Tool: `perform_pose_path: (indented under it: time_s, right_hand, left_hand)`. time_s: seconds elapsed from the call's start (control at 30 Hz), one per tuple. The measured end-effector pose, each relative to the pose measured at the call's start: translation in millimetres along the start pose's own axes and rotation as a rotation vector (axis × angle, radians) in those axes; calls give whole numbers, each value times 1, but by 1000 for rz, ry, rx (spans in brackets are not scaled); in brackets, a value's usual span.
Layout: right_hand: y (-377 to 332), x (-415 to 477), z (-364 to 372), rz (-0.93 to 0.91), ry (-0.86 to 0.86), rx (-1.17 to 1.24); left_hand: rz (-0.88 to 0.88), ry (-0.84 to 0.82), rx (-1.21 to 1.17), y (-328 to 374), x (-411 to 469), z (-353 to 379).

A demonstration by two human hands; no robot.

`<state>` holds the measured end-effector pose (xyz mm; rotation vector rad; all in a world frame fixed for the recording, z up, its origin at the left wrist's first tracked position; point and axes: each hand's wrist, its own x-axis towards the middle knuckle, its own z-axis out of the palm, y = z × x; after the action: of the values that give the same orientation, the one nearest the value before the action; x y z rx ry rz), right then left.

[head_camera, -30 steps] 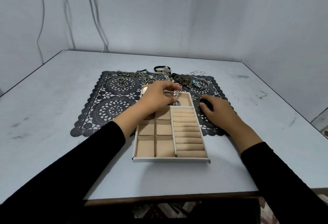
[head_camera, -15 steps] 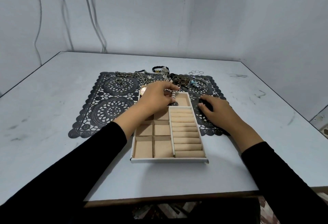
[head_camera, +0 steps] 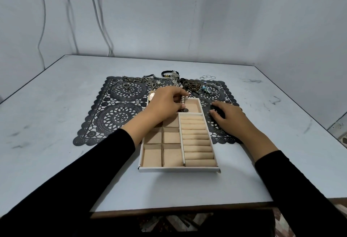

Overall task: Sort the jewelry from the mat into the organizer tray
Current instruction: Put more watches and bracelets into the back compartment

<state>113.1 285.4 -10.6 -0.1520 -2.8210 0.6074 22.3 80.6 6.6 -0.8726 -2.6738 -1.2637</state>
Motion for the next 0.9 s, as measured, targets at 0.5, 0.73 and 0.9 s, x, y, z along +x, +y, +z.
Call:
perform_pose_path:
  time_s: [0.5,0.73,0.9]
  right_hand:
    - [2,1,2,-5,13,7]
    - [4,2,2,-11,16,10]
    - [6,3,3,-7,23,30]
  left_hand:
    - [6,-128,54,-6,10,-9]
    - [63,-189,153,-5,12,-14]
    - [5,-133,-298,-4,7,-19]
